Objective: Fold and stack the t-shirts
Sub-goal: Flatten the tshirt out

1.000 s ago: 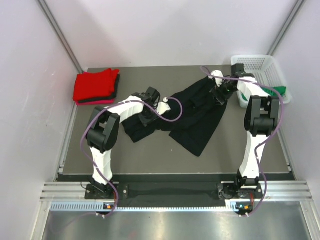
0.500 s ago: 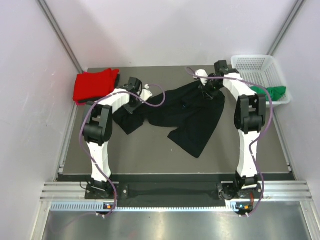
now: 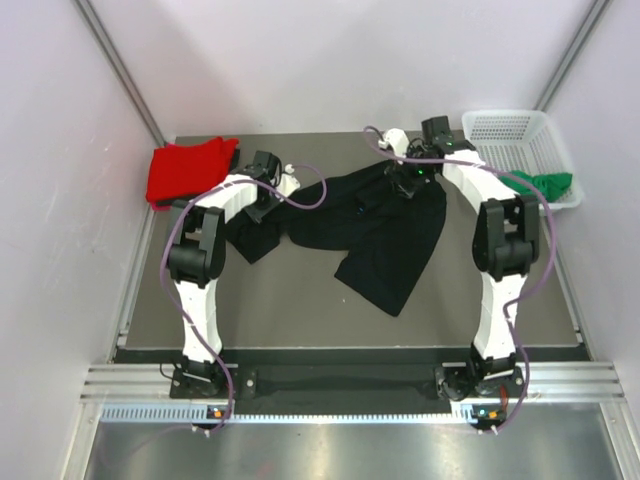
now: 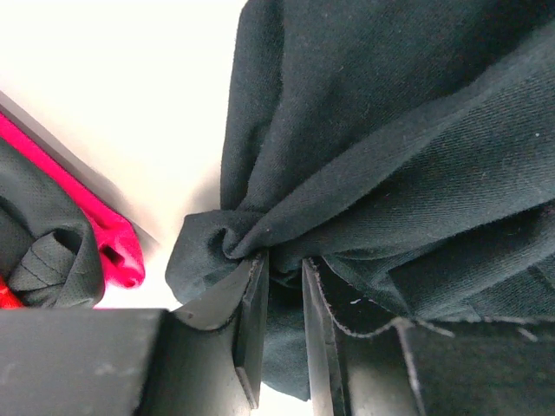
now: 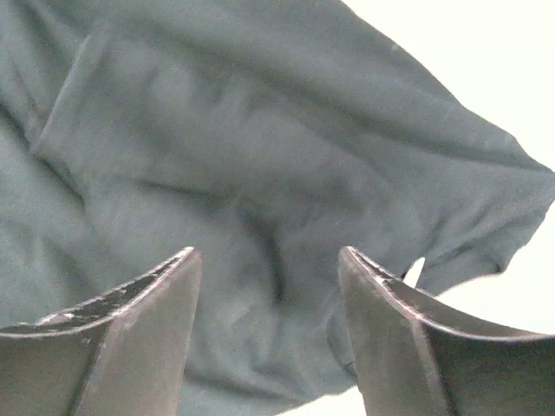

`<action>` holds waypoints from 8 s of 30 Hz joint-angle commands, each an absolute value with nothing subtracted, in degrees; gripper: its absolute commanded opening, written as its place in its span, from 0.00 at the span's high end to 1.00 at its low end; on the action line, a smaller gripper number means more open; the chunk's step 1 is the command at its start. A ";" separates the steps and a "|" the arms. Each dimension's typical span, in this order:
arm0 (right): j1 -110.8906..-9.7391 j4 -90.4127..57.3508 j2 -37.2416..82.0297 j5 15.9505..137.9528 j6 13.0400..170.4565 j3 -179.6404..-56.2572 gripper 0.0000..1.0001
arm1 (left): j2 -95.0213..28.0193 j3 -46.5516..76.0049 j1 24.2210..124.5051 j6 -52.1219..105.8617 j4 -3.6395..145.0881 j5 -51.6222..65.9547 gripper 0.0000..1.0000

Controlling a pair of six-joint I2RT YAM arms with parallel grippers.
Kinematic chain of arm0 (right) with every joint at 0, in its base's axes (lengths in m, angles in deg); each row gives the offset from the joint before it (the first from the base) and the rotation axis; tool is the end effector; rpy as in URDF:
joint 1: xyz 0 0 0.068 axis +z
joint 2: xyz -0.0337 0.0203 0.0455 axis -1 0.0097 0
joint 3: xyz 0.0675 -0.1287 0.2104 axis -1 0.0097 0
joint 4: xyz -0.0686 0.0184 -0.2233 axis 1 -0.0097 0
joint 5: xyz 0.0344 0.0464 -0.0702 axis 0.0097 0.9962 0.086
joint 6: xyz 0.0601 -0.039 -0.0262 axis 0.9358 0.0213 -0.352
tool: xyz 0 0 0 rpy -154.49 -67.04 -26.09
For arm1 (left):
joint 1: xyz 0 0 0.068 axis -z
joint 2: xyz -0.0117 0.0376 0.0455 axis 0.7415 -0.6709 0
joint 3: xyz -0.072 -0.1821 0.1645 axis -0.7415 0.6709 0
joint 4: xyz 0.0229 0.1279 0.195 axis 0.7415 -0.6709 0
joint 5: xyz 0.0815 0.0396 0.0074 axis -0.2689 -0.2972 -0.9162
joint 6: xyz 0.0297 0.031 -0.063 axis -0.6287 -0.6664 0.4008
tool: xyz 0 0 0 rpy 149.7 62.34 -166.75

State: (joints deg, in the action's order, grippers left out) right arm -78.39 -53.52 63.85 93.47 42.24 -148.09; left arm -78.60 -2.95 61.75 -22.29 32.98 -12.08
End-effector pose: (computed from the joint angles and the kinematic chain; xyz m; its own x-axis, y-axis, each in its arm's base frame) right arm 0.4404 0.1129 0.2084 -0.3087 -0.6906 -0.6540 -0.8414 0.5190 -0.1508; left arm 0.4073 -0.0879 0.1414 -0.6061 0.7666 -0.2121 0.6700 0.6358 0.3834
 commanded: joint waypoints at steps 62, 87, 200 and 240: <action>-81.27 -59.17 70.69 89.09 30.18 -146.55 0.69 | -78.86 -6.36 62.28 -20.13 32.15 -12.17 0.74; -82.06 -61.20 54.25 91.19 39.31 -148.40 0.91 | -74.55 -7.67 62.54 -22.15 32.15 -11.29 0.74; -94.36 -72.28 34.91 94.44 49.42 -142.51 1.00 | -50.48 6.27 64.47 -23.02 9.12 6.10 0.53; -93.13 -70.78 36.50 94.62 50.39 -141.54 1.00 | -63.13 5.33 70.36 -26.10 0.51 4.70 0.54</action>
